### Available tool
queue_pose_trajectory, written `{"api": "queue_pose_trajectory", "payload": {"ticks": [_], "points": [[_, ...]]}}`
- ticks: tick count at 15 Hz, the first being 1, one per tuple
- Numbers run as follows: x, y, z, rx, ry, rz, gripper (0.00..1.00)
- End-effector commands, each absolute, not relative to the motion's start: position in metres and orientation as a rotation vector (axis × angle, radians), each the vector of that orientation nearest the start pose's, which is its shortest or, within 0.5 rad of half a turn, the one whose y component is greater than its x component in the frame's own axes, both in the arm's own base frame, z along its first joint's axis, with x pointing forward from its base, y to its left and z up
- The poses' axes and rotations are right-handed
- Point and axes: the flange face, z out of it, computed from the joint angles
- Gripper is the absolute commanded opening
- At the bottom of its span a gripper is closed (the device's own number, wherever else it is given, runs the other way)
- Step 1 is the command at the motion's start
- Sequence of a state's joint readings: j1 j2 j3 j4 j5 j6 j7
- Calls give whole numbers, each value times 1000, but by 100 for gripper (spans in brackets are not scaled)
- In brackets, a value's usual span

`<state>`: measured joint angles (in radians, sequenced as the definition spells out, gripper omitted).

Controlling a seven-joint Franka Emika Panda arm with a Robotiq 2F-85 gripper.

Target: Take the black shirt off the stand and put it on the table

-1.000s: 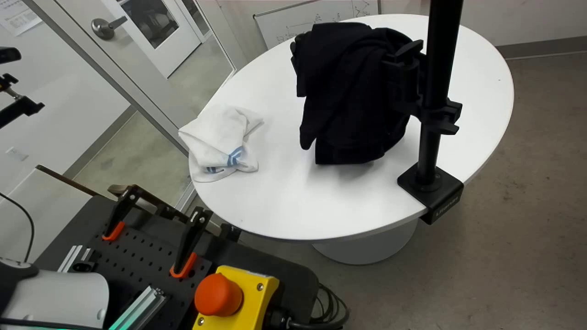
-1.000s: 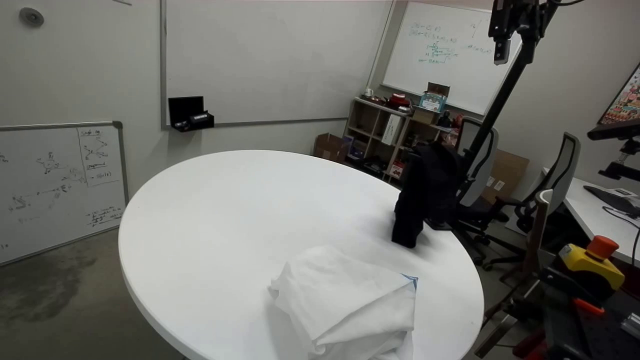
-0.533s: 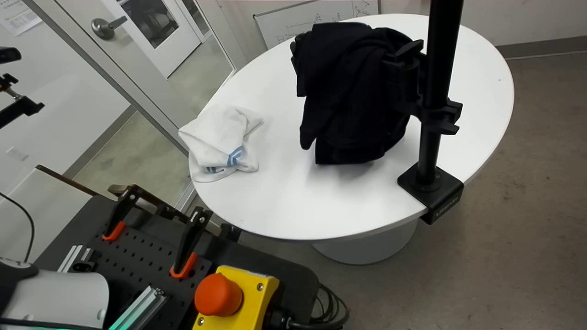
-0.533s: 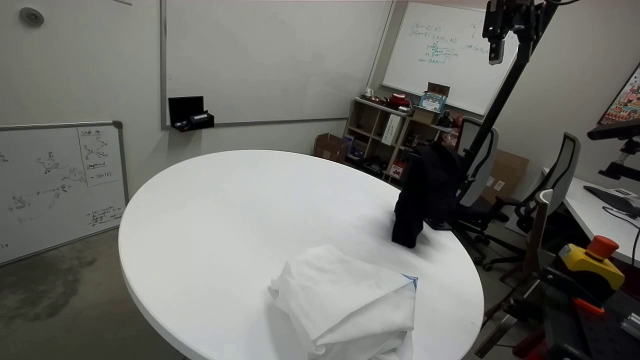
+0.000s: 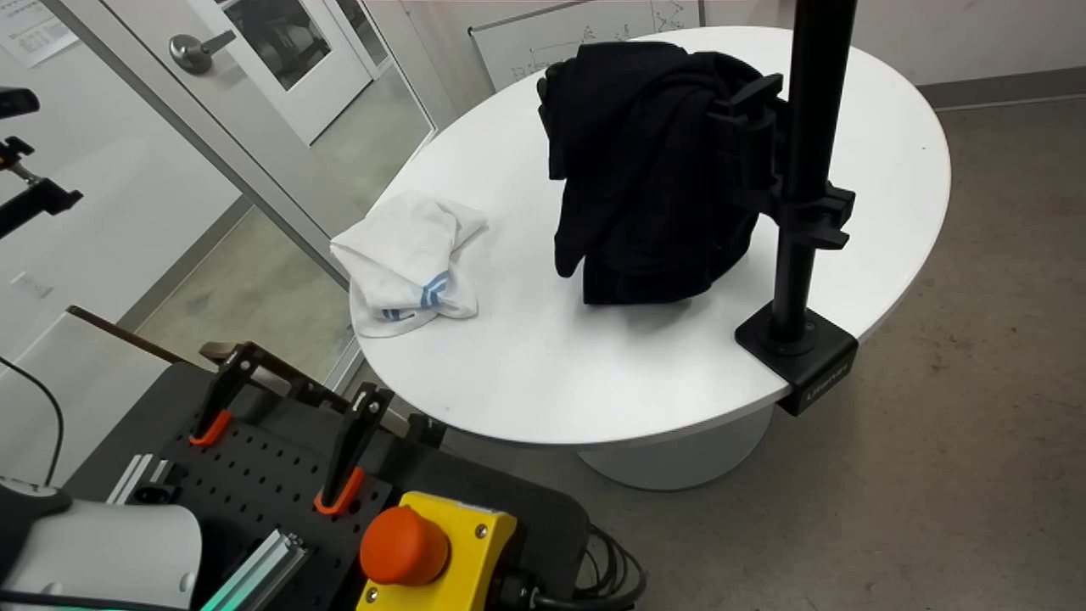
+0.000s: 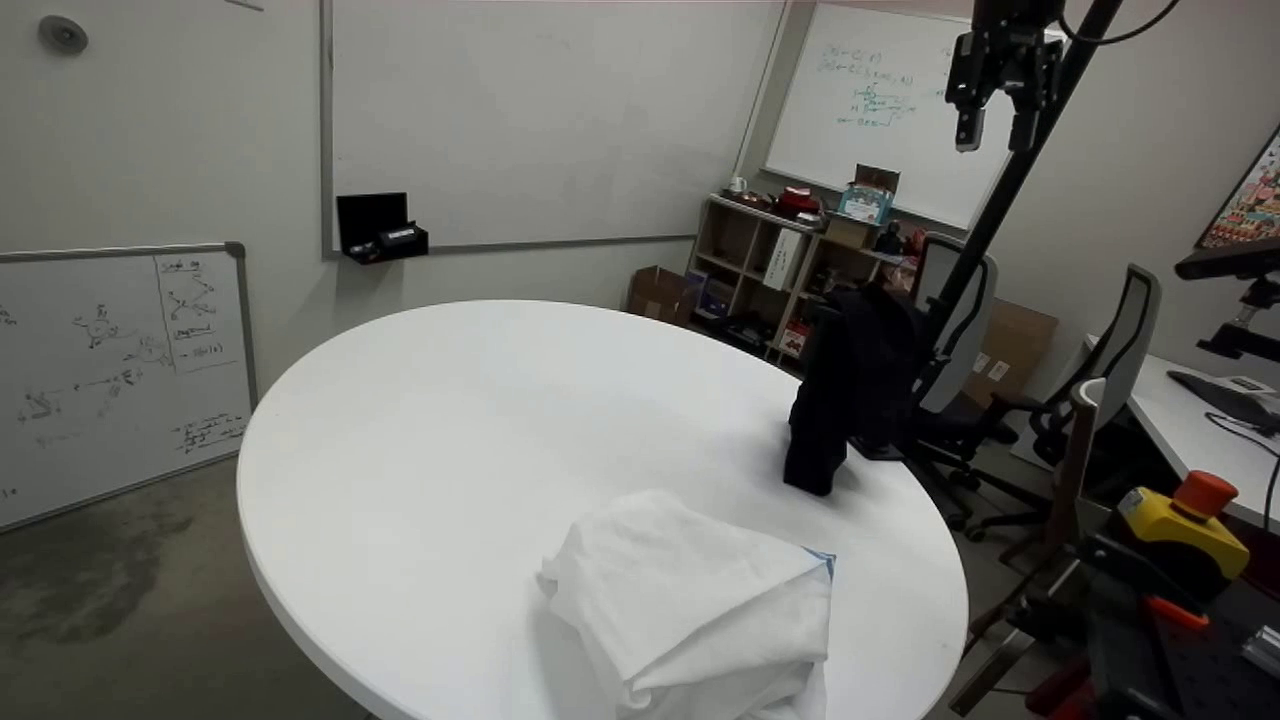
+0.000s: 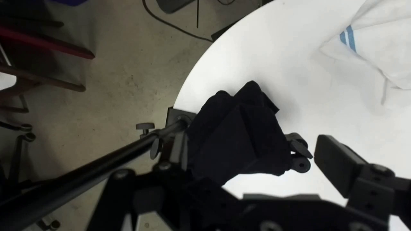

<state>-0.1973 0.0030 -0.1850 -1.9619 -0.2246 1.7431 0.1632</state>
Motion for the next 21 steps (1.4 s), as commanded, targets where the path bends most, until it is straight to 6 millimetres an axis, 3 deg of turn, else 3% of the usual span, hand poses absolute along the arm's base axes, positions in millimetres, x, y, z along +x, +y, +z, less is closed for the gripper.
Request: {"api": "queue_pose_trajectory", "payload": {"ticks": [1, 4, 13, 21], "points": [[504, -237, 444, -3262, 688, 266, 100], [518, -244, 428, -3283, 624, 175, 100], [550, -249, 330, -3266, 722, 231, 100], [561, -254, 288, -3260, 792, 310, 100]]}}
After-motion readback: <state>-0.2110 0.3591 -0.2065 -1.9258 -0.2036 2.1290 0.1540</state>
